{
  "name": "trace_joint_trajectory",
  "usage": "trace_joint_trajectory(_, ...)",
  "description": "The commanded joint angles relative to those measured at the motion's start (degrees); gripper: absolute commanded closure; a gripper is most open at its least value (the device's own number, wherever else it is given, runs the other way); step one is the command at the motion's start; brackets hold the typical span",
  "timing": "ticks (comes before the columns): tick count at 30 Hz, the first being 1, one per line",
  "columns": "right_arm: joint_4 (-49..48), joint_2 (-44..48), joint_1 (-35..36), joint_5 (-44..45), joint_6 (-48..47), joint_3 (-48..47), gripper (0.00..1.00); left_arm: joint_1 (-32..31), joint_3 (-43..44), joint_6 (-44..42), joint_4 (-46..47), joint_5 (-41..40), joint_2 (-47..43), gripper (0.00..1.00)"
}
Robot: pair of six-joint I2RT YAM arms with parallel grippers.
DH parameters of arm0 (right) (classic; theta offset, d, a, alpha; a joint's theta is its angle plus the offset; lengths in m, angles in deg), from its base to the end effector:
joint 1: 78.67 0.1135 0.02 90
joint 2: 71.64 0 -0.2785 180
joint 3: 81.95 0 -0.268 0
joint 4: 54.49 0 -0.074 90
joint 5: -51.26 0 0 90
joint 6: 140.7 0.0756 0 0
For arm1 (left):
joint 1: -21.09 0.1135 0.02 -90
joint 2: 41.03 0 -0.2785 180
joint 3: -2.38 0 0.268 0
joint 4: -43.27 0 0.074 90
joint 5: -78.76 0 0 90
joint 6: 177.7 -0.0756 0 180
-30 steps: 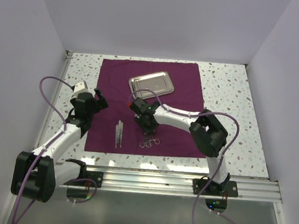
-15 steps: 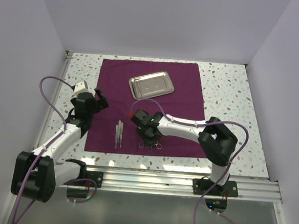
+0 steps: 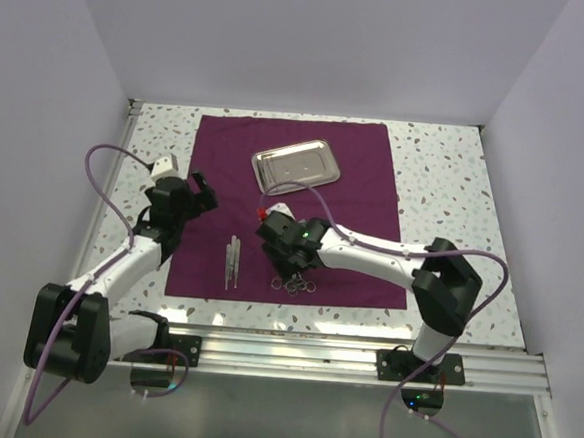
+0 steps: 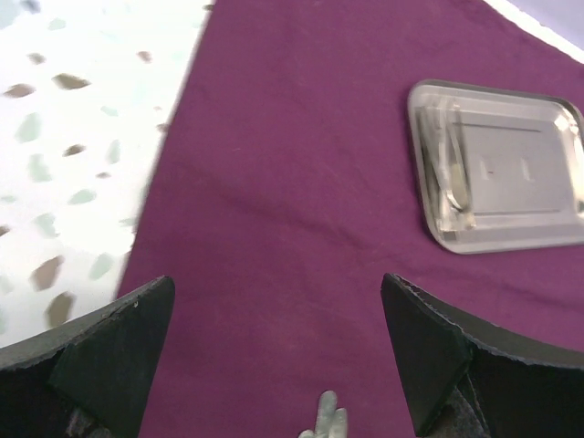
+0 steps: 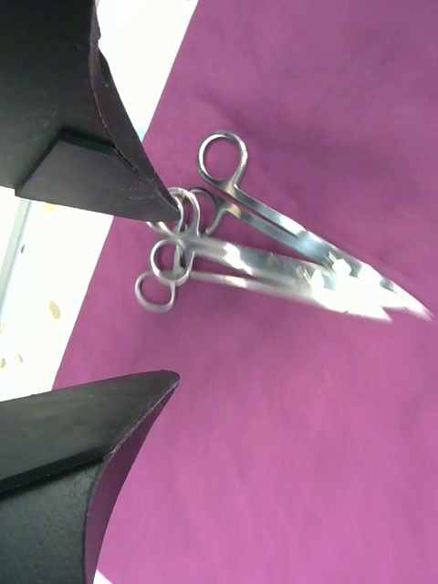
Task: Open and lay out the surgical kit
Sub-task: Adjust the medical item in the surgical kit, then adjust the container in the surgical kit.
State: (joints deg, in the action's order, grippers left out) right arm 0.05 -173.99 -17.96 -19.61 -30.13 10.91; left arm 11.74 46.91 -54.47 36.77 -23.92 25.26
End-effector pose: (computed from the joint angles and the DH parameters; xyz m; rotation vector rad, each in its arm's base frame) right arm 0.2117 0.3267 0.1788 -0.8375 2.5254 -0.0307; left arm 0.2859 -0.0303 0.1992 -0.5586 1.9819 -0.2332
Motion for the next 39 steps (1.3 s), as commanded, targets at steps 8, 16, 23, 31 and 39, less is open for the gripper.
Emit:
trace_joint_trajectory(8, -4.43, 19.54, -0.15, 14.35, 2.19, 5.98, 0.3, -9.37, 28.04, -3.35, 0.95, -0.41, 23.43, 0.0)
trace_joint_trajectory(16, -6.09, 25.79, -0.5, 15.23, 0.52, 10.56, 0.29, -12.71, 52.5, -2.03, -8.62, 2.14, 50.42, 0.08)
trace_joint_trajectory(23, -6.8, 26.67, -1.82, 15.14, -0.36, 12.14, 0.28, -17.28, 63.59, -2.38, -14.34, -1.63, 57.82, 0.08)
trace_joint_trajectory(31, -7.59, 26.76, -2.61, 13.47, -0.72, 13.11, 0.27, -19.4, 63.68, -1.6, -17.15, -6.11, 58.7, 0.08)
trace_joint_trajectory(39, -8.21, 26.93, -2.88, 12.42, -0.63, 13.9, 0.27, -20.8, 60.26, -0.98, -16.72, -7.53, 58.52, 0.08)
